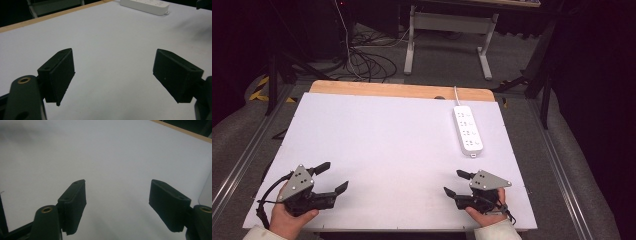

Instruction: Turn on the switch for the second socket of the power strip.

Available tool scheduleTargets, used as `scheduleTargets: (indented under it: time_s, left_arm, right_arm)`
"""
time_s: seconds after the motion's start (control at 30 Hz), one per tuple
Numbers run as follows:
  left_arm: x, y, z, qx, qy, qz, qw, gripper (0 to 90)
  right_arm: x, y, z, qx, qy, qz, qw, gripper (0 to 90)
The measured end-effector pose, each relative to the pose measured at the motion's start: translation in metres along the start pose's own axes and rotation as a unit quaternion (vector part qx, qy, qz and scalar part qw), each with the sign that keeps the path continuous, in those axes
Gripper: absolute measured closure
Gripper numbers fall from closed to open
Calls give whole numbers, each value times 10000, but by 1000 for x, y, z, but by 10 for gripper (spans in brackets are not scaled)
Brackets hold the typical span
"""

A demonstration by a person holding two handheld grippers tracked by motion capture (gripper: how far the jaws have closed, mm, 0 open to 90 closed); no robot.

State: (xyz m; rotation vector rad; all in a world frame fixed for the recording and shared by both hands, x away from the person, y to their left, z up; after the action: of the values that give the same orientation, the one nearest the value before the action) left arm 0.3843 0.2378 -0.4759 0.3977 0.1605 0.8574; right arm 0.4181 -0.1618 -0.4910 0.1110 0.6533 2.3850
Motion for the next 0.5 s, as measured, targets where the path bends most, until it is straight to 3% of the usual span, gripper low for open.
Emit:
scheduleTargets:
  time_s: [0.1, 0.37, 0.5]
  left_arm:
    - [0, 0, 0, 5, 28, -22, 10000, 181]
    - [-2, -1, -1, 95, -351, 240, 9990, 181]
    - [-4, -1, -1, 85, -323, 201, 9992, 179]
  right_arm:
    - [-1, 1, 0, 9, 16, -30, 10000, 308]
    - [-1, 2, 1, -12, 39, -52, 10000, 308]
    - [0, 2, 2, -22, 48, -56, 10000, 308]
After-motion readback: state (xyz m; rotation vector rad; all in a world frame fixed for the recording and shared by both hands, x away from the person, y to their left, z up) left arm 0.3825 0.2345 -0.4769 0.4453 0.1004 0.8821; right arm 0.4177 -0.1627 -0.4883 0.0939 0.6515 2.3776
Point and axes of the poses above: each handheld gripper's, and its own axes: y roughly backward along the jaws, z roughly out of its top, x roughly to its left, the point moved 6 cm from there along -y, roughly forward along the jaws, and after that the axes turned 1 degree about -z, right-handed, at the moved point
